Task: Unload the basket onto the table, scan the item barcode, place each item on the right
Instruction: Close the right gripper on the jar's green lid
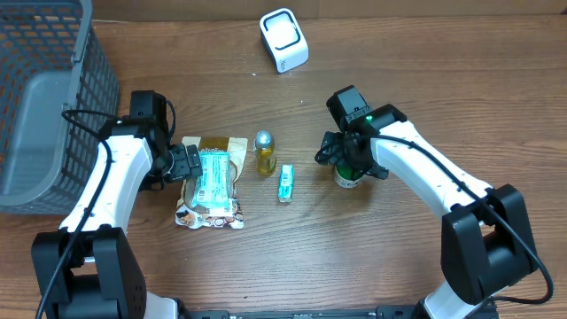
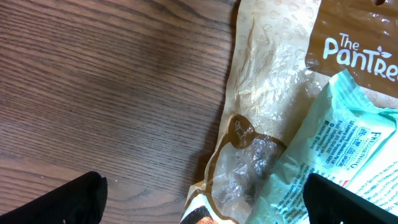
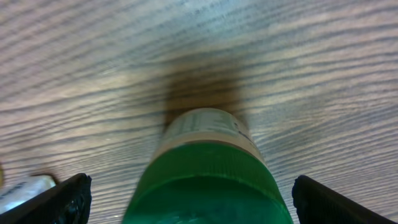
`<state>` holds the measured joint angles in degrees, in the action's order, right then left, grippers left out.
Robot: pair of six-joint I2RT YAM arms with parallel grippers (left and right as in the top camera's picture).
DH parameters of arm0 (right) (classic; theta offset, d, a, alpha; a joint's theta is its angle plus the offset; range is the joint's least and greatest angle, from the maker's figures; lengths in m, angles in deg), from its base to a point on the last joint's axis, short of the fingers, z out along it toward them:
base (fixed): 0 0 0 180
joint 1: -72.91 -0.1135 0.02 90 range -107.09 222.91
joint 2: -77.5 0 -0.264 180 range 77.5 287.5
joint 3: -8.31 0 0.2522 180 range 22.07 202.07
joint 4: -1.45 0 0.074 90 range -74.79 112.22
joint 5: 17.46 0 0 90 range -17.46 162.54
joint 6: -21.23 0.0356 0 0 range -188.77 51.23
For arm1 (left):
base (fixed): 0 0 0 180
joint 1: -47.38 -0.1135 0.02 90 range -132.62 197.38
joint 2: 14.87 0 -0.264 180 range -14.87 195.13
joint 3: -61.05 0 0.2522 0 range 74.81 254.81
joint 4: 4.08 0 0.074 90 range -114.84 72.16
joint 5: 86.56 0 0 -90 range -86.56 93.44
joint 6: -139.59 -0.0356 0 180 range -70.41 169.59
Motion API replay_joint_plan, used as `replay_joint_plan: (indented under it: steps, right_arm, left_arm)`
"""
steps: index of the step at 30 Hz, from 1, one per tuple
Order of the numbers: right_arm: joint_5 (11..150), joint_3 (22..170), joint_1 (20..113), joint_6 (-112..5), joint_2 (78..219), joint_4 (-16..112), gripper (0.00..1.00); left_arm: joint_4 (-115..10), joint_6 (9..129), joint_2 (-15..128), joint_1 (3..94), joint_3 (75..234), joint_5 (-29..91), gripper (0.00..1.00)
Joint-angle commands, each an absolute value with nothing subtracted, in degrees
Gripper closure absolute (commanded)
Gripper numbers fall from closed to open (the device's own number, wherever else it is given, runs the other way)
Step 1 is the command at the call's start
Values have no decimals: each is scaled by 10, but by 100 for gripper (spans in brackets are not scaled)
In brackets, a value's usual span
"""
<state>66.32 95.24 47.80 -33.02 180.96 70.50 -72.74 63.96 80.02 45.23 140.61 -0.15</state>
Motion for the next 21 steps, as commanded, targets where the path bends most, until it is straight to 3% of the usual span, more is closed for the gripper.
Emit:
replay_joint_plan:
  steps: [1,21]
  right_arm:
    - [661,940,480,-333,1811,699,0]
    - [651,940,480,-333,1811,699,0]
  left_arm:
    - [-728,633,803,451,1417,3,0]
    - [-728,633,803,451,1417,3,0]
